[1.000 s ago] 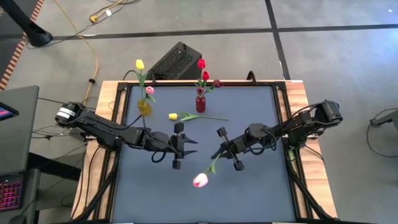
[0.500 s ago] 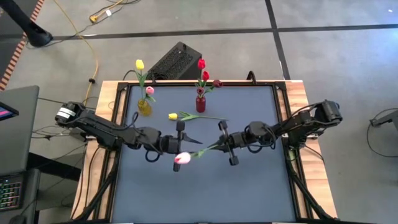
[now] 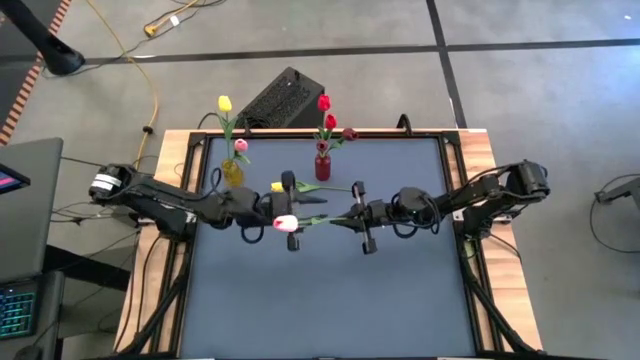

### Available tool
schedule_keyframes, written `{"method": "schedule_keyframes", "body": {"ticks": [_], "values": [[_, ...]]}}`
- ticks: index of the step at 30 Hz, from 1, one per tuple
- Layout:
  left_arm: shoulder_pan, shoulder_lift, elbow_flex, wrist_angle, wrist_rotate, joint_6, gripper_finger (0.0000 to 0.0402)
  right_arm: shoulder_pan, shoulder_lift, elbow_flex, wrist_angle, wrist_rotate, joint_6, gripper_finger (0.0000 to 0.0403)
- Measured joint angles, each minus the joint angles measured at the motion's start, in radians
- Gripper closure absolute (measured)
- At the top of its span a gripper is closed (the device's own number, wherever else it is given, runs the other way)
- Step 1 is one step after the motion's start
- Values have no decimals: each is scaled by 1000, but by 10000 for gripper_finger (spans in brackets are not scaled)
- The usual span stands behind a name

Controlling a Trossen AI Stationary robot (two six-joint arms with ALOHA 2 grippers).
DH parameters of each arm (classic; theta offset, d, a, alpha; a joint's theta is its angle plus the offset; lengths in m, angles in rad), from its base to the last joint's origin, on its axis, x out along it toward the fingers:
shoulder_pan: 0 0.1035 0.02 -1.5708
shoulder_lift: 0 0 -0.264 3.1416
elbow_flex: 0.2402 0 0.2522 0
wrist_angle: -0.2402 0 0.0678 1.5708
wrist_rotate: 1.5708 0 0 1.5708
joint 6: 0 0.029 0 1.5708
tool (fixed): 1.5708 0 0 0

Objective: Sort flowers into vase by color
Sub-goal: Put the pink flower into the yellow flower vase

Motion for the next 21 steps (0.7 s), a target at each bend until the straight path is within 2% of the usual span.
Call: {"method": "schedule_keyframes", "body": {"ticks": [3,10,16,21], "values": [[28,0,0,17,96,-27,260,-16,0,0,-3,0,0,383],[32,0,0,59,172,-1,260,-53,0,0,0,18,0,383],[32,0,0,89,131,-28,267,-71,0,0,5,18,3,383],[31,0,0,135,134,-28,318,-61,0,0,5,17,3,383]]}}
